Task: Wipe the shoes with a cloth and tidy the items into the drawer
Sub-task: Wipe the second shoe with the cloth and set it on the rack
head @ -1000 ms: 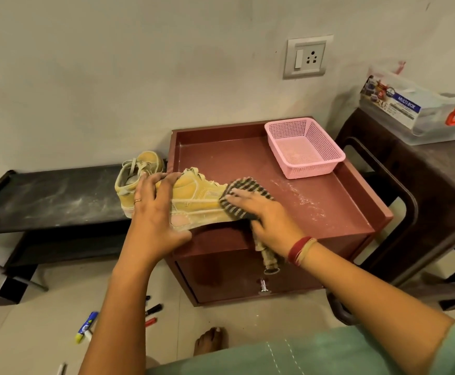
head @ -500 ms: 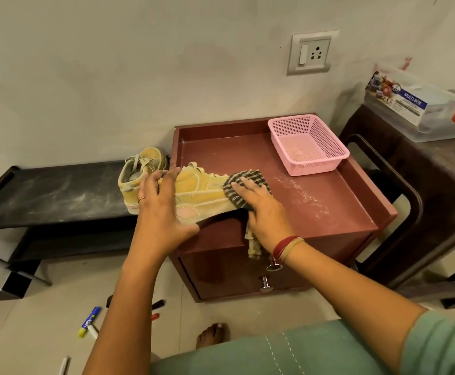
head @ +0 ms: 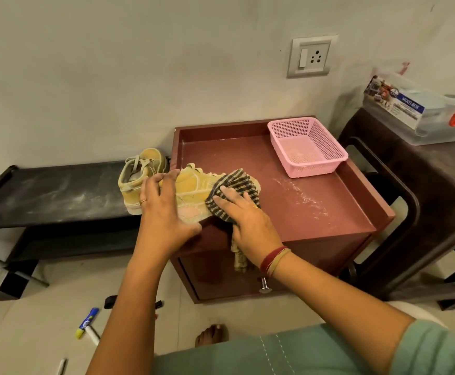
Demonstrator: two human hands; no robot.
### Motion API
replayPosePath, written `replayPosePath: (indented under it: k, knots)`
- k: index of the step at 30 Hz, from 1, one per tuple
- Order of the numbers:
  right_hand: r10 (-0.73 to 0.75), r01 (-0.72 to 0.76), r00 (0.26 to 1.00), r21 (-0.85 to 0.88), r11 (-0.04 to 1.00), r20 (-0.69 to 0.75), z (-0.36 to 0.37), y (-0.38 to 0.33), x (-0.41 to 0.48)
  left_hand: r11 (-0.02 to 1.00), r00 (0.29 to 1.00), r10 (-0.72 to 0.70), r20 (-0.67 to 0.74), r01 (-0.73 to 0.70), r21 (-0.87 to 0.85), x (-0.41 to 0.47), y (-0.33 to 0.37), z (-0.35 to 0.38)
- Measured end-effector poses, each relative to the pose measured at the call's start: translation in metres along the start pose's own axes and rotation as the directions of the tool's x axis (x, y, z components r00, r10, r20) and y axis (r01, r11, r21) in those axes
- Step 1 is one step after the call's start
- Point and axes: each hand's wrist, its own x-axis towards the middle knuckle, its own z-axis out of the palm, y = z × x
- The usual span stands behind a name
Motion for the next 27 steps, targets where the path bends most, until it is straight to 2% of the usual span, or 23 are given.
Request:
replayPosePath:
  k: [3,6,7,10,11,14,15,18,19,22,23,25,27]
  knots:
    - [0.094,-0.092,0.994,0.039,0.995,-0.058,-0.004,0.002,0.002,1.000,1.000,-0.007,0.000,0.007,-0.003,0.000,0.000,0.000]
    - [-0.024,0.024,1.000,0.012,1.000,0.009,0.000,-0.007,-0.004,1.000,1.000,-0.004,-0.008,0.004,-0.007,-0.001,0.001,0.001]
    - [-0.012,0.012,1.000,0.009,1.000,-0.001,-0.001,-0.003,-0.003,1.000,1.000,-0.003,-0.006,0.003,-0.008,-0.001,0.001,0.001]
    - [0.206,-0.200,0.974,0.064,0.978,-0.092,-0.008,0.009,0.004,1.000,1.000,-0.003,0.000,0.003,-0.009,-0.001,0.001,0.000]
    - [0.210,-0.205,0.974,0.068,0.976,-0.085,-0.008,0.006,0.004,1.000,1.000,-0.003,0.000,0.003,-0.007,-0.001,0.001,0.000]
    - [0.029,-0.031,0.999,0.063,0.998,0.030,-0.003,-0.007,-0.003,1.000,1.000,-0.008,-0.001,0.008,-0.011,0.000,0.001,0.000]
    - [0.022,-0.024,0.999,0.071,0.997,0.035,-0.004,-0.004,-0.002,1.000,1.000,-0.010,0.003,0.010,-0.014,0.000,0.001,0.000]
    - [0.251,-0.244,0.965,0.099,0.965,-0.068,-0.011,0.017,0.008,1.000,1.000,-0.008,0.013,0.008,-0.022,-0.001,0.000,-0.001]
    - [0.263,-0.257,0.962,0.078,0.963,-0.074,-0.013,0.019,0.007,1.000,1.000,-0.001,0.010,0.001,-0.021,-0.001,-0.001,-0.001]
    - [0.102,-0.102,0.994,0.028,0.994,0.028,-0.014,0.012,0.001,0.999,1.000,0.010,0.012,-0.010,-0.033,-0.001,-0.001,-0.002]
    - [0.098,-0.099,0.995,0.041,0.994,0.022,-0.016,0.017,0.002,0.999,1.000,0.011,0.021,-0.010,-0.034,-0.001,0.000,-0.003]
    - [0.259,-0.255,0.966,0.128,0.959,-0.017,-0.022,0.038,0.012,0.999,0.999,0.025,0.036,-0.023,-0.043,-0.001,-0.001,-0.006]
    - [0.438,-0.423,0.899,0.244,0.873,-0.011,-0.030,0.061,0.025,0.998,0.997,0.053,0.058,-0.051,-0.042,0.000,-0.003,-0.012]
